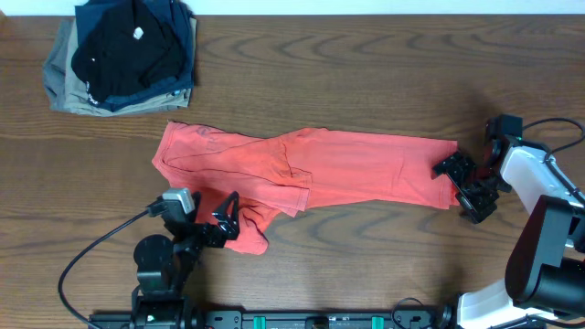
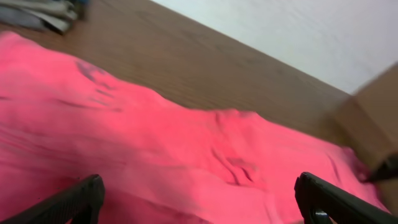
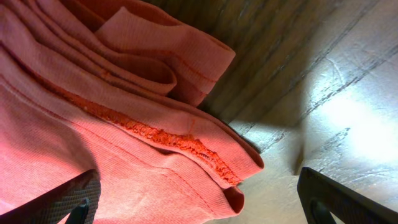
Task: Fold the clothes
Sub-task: 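Reach the left gripper to the shirt's left-side fabric near the center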
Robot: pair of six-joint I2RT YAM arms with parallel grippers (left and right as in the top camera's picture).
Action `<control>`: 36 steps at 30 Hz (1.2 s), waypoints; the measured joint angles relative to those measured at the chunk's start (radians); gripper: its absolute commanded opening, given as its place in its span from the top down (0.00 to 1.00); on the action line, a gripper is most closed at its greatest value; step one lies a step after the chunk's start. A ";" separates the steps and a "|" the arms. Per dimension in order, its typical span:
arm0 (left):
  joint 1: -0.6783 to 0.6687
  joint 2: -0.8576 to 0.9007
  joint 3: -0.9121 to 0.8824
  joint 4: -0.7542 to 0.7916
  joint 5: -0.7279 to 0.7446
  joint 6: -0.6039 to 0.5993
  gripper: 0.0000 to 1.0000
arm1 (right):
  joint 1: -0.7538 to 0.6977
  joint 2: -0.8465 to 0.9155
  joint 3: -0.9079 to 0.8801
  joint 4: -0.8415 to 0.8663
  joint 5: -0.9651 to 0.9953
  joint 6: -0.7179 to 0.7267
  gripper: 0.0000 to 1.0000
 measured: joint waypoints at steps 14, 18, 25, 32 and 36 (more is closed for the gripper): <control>-0.003 0.484 0.624 -0.600 0.031 0.164 0.02 | 0.000 0.000 -0.004 0.004 -0.003 0.000 0.01; -0.030 0.683 0.829 -0.757 -0.003 0.188 0.02 | 0.000 0.000 -0.004 0.005 -0.003 0.000 0.01; -0.091 0.872 0.918 -0.739 0.037 0.129 0.02 | 0.000 0.000 -0.004 0.004 -0.003 0.000 0.01; -0.099 0.995 0.918 -0.682 0.095 -0.106 0.02 | 0.000 0.000 -0.004 0.004 -0.003 0.000 0.01; -0.149 1.077 0.918 -0.636 0.097 -0.161 0.02 | 0.000 0.000 -0.005 0.004 -0.003 0.000 0.01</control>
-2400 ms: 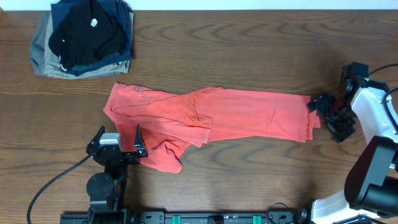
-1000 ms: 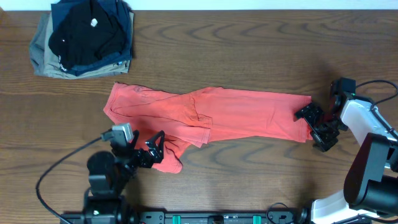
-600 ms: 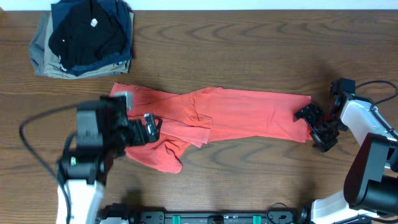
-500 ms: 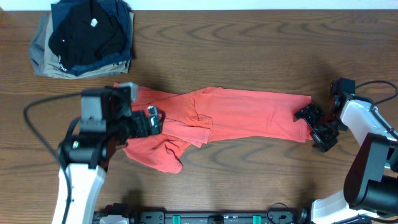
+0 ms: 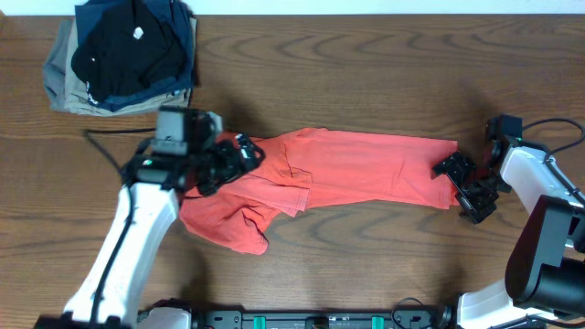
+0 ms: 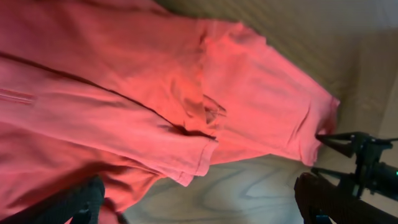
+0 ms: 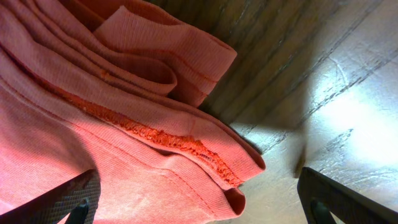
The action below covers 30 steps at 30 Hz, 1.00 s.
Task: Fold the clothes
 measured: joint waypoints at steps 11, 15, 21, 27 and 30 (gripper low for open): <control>-0.242 0.207 0.000 0.020 -0.301 -0.142 0.02 | 0.000 0.000 0.000 0.000 0.000 0.000 0.01; -0.257 0.213 0.000 0.025 -0.347 -0.203 0.02 | 0.000 0.000 0.000 0.000 0.000 0.000 0.01; -0.323 0.213 0.000 0.054 -0.369 -0.283 0.02 | 0.000 0.000 0.000 0.000 0.000 0.000 0.01; -0.412 0.229 0.000 0.104 -0.386 -0.377 0.02 | 0.000 0.000 0.000 0.000 0.000 0.000 0.01; -0.424 0.253 0.000 0.104 -0.398 -0.412 0.02 | 0.000 0.000 0.000 0.000 0.000 0.000 0.01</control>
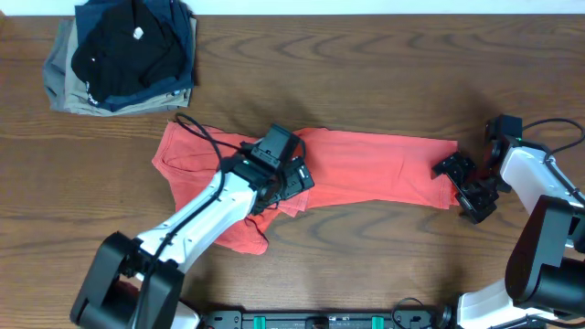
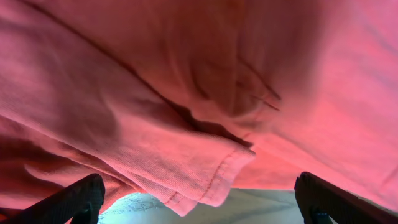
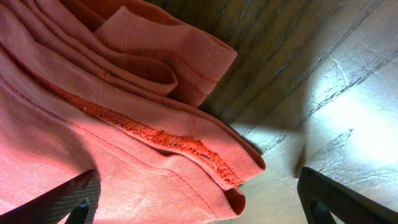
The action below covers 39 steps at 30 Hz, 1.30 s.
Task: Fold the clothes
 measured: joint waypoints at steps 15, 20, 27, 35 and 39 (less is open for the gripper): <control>-0.012 0.117 0.000 0.000 -0.011 -0.083 0.17 | 0.000 0.000 0.000 0.000 0.000 0.000 0.01; -0.012 0.117 0.000 -0.001 -0.003 -0.080 0.19 | 0.000 0.000 0.000 0.000 0.000 0.000 0.01; -0.015 0.106 0.000 -0.020 0.024 -0.080 0.19 | 0.000 0.000 0.000 0.000 0.000 0.000 0.01; -0.069 0.066 0.000 0.006 0.061 -0.102 0.19 | 0.000 0.000 0.000 0.000 0.000 0.000 0.01; -0.124 0.069 0.000 0.029 0.058 -0.159 0.19 | 0.000 0.000 0.000 0.000 0.000 0.000 0.01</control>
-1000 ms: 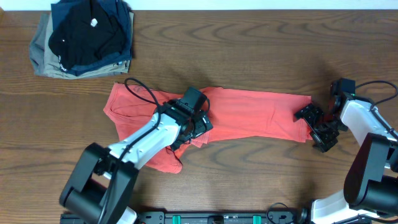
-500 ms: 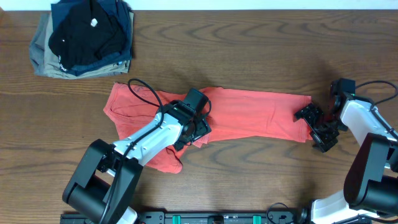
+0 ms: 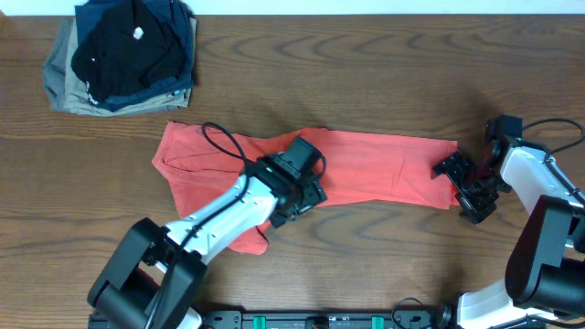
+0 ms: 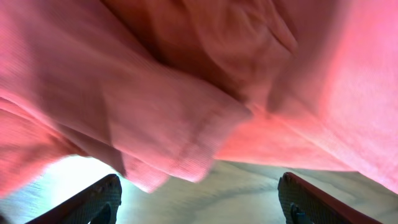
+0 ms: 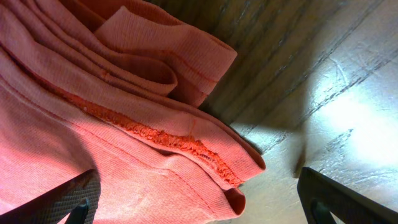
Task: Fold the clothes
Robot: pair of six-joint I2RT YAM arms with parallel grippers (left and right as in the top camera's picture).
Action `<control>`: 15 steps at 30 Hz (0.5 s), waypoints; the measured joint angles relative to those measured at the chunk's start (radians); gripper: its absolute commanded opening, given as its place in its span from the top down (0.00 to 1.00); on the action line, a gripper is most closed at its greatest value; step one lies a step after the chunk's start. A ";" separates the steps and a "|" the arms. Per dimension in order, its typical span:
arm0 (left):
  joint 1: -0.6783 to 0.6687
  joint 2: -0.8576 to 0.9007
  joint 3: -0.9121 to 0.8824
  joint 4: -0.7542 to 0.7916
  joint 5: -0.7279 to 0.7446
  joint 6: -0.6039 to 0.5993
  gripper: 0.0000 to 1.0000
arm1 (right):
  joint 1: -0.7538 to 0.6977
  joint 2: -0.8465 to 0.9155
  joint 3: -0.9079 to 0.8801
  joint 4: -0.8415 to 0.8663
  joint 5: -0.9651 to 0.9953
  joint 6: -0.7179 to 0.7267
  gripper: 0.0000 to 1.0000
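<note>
A coral-red garment (image 3: 375,164) lies stretched left to right across the wooden table, with a loose flap (image 4: 186,143) folded over near its middle. My left gripper (image 3: 300,190) hovers over that flap's lower edge, open, nothing between its fingers (image 4: 102,198); bare table shows under it. My right gripper (image 3: 466,187) sits at the garment's right end, open. Its fingers (image 5: 78,196) straddle the bunched hem (image 5: 205,152) without closing on it.
A stack of folded clothes (image 3: 123,55), dark on top of tan, sits at the far left corner. The left arm reaches diagonally over the garment's lower left part. The table's near edge (image 3: 366,306) runs along the bottom.
My left gripper has shifted a little right and toward the near side, from over the garment's middle folds to the flap's lower edge. The right gripper and the garment look unchanged.
My left gripper was first open at the garment's near left corner. Then it was above the upper left part, then over the middle, and now at the flap's edge. The right gripper stayed open at the right hem throughout. The garment kept its shape.
</note>
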 measured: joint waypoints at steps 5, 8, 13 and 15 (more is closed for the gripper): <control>-0.028 0.015 0.000 0.026 -0.037 -0.050 0.18 | 0.000 0.000 0.000 0.000 0.000 0.000 0.01; -0.013 0.016 0.000 0.046 -0.050 -0.061 0.19 | 0.000 0.000 0.000 0.000 0.000 0.000 0.01; 0.027 0.016 0.000 0.047 -0.069 -0.077 0.29 | 0.000 0.000 0.000 0.000 0.000 0.000 0.01; 0.033 0.016 0.000 0.047 -0.071 -0.079 0.29 | 0.000 0.000 0.000 0.000 0.000 0.000 0.01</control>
